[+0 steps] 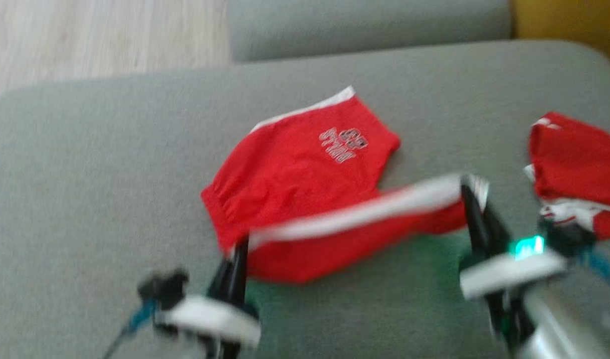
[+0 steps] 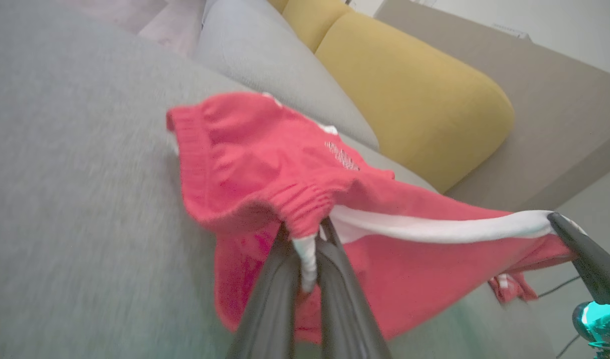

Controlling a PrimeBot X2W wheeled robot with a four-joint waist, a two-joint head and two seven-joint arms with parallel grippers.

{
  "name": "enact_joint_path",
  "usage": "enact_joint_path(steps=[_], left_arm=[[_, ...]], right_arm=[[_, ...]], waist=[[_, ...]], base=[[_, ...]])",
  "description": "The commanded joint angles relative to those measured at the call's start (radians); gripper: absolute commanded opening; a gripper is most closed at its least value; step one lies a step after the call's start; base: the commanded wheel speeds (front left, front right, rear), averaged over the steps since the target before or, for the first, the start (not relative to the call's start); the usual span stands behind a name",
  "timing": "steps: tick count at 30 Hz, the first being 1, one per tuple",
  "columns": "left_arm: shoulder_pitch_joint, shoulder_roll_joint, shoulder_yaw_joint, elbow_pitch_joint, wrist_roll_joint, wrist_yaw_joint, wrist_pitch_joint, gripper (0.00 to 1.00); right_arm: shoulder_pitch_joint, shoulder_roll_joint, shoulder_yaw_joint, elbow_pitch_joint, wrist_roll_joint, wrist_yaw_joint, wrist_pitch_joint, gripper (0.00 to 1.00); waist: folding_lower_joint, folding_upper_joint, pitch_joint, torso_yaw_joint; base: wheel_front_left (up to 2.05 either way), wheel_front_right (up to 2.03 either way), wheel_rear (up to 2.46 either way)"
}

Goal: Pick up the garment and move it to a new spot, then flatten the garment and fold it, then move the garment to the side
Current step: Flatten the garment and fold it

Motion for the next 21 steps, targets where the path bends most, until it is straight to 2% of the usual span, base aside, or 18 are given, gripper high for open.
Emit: enact_joint_path(steps=[1,10,18,21], left_arm=[[-0.082,0.001,0.026,-0.036,-0.006,0.002,-0.005,0.00],[-0.335,-0.017,0.002,-0.021,-0.099,0.002,-0.005,0.00],[-0.444,-0.036,-0.022,0.024,-0.138,0.002,-0.005,0.00],[-0.486,-0.040,-0.040,0.055,-0.118,0.002,-0.005,0.00]], right_arm=[[-0.084,-0.012,0.014,-0.025,-0.007,-0.001,-0.007,0.00],[-0.463,-0.013,0.081,0.198,-0.038,-0.001,0.038,0.00],[-0.679,-0.003,0.110,0.431,-0.070,-0.001,0.031,0.00],[-0.742,0.003,0.113,0.512,-0.087,-0.001,0.021,0.00]], waist=[[0.0000,-0.0001,0.047,0.039],[0.0000,-0.0001,0.192,0.138],[0.0000,-0.0001,0.284,0.204],[0.0000,-0.0001,0.315,0.217]], base=[[0.00,0.00,0.00],[0.00,0.00,0.00],[0.00,0.00,0.00],[0.00,0.00,0.00]])
